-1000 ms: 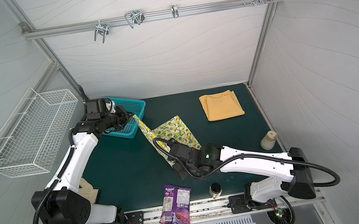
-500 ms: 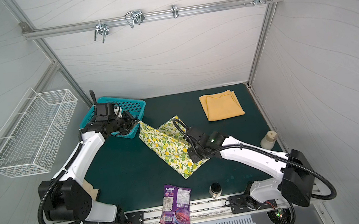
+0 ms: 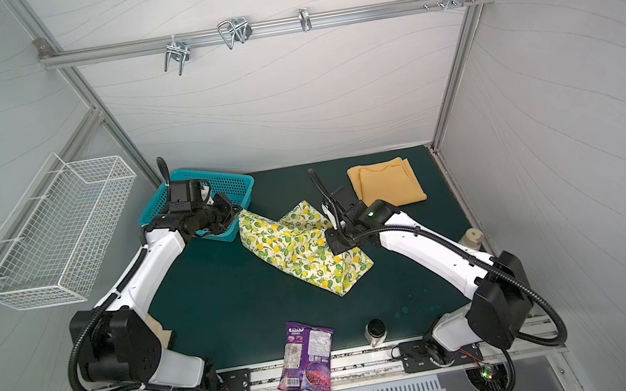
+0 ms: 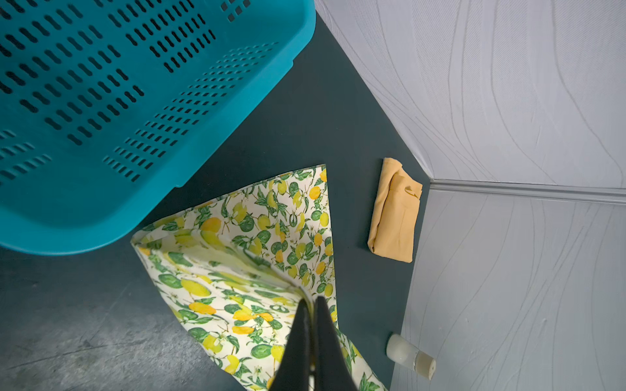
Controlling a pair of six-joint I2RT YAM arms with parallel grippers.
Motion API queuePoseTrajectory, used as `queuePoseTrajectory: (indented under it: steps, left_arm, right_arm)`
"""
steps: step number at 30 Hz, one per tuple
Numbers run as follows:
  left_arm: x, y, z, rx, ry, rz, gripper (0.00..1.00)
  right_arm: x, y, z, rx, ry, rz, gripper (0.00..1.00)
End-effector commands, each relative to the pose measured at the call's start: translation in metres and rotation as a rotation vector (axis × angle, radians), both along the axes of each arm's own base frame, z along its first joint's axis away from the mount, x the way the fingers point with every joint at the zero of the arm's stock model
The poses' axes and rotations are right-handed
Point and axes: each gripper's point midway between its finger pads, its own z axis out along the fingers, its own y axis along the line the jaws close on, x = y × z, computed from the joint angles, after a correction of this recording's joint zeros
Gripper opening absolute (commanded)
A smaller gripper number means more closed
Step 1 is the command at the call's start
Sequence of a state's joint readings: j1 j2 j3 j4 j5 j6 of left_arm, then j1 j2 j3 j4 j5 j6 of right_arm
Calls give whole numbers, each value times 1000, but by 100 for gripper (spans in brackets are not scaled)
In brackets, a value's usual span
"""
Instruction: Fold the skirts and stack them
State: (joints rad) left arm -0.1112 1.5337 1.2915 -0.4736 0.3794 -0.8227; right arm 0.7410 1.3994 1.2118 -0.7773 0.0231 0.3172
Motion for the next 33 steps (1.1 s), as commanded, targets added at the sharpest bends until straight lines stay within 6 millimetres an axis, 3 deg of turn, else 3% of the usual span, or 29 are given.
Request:
queuePoseTrajectory:
  steps: [1, 8, 13, 23, 33]
  left_arm:
    - [17, -15, 8, -15, -52, -49, 0]
    - [38, -32, -4, -34, -26, -102, 0]
    - [50, -46, -7, -34, -17, -141, 0]
    - [63, -63, -35, 6, 38, -185, 0]
    - [79, -65, -56, 18, 65, -176, 0]
  right_arm:
    - [-24, -8, -9, 22, 72, 7, 8]
    - [-61, -16, -20, 89, 141, -13, 10]
    - [-72, -18, -33, 87, 175, -32, 12]
    - [-61, -25, -67, -5, 182, -76, 12]
    - [-37, -38, -79, -24, 171, -133, 12]
